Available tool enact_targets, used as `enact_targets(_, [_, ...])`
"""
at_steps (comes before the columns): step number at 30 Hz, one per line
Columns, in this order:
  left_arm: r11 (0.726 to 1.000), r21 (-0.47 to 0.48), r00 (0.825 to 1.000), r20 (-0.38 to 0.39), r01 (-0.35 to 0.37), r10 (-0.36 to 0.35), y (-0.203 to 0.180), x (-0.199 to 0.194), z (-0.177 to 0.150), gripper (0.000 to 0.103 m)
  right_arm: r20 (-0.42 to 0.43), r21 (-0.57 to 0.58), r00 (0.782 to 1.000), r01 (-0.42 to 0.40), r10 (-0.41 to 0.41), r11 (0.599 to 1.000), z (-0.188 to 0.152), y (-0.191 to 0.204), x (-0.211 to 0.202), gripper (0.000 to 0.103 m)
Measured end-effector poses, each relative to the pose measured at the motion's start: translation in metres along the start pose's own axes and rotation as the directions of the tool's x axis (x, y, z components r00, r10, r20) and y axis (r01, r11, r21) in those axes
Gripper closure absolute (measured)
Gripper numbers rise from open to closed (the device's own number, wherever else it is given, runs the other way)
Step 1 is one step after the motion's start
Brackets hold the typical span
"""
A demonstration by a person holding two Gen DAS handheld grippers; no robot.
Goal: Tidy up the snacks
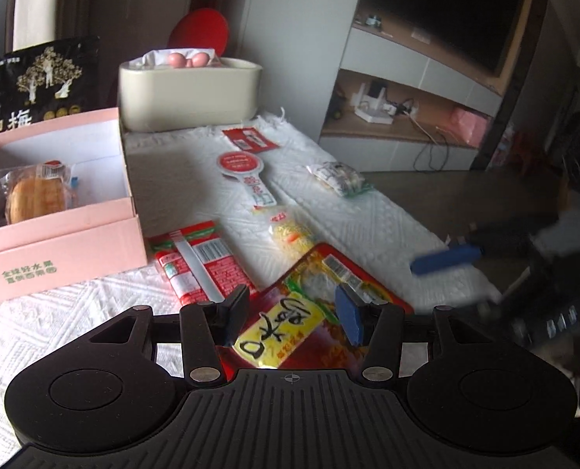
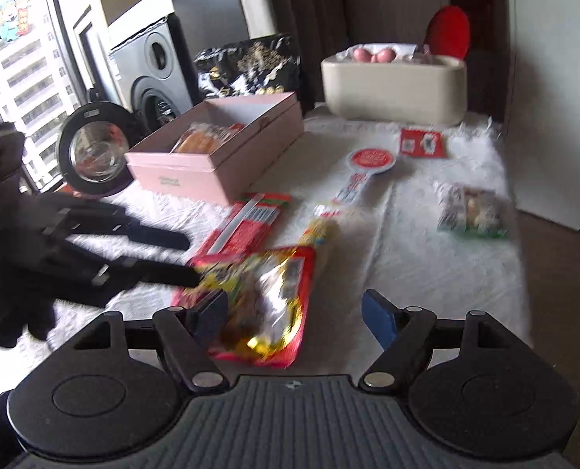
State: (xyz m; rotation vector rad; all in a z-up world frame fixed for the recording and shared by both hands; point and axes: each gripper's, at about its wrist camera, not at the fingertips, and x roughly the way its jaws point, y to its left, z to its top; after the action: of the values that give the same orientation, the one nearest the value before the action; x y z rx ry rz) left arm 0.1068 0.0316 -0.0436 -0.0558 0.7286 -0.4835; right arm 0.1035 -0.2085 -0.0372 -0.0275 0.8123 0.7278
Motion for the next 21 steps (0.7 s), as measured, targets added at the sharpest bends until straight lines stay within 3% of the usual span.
enact_targets(3, [0.999,-0.045,1.000,-0.022,0.000,-0.001,0.011,0.012,0.004,0.049,-0.043,-0.080,0.998,0.040,-0.044,0.996,-0.018,0.016,0.014,0.030])
enact_targets(5, [0.998,-0.065,0.999,-0.041,-0.004,0.001,0.015,0.016,0.002,0.049,-0.048,-0.119,0.995,0.079,-0.085,0.990,-0.019,0.020,0.021,0.054])
enact_targets(6, [0.997,-0.073,0.999,-0.049,-0.004,0.001,0.018,0.017,0.000,0.049,-0.039,-0.109,0.997,0.068,-0.073,0.992,-0.017,0.019,0.021,0.063])
enact_targets(7, [0.997,-0.080,0.999,-0.054,-0.003,-0.001,0.020,0.016,-0.002,0.049,-0.043,-0.078,0.999,0.031,-0.034,0.997,-0.013,0.015,0.022,0.081])
enact_targets(9, [0.995,-0.103,0.998,-0.061,-0.005,-0.002,0.025,0.015,-0.007,0.049,-0.036,-0.012,0.999,-0.017,0.017,1.000,-0.005,0.008,0.026,0.094])
enact_targets(14, [0.984,-0.176,0.998,-0.062,0.018,-0.029,0.035,0.011,-0.014,0.049,-0.009,0.028,1.000,0.019,-0.019,0.999,0.014,0.001,0.048,0.095])
enact_targets(21, [0.966,-0.216,0.988,-0.031,0.140,-0.150,0.011,0.015,-0.014,0.048,0.062,0.049,0.989,0.133,-0.136,0.990,0.037,-0.016,0.046,0.094])
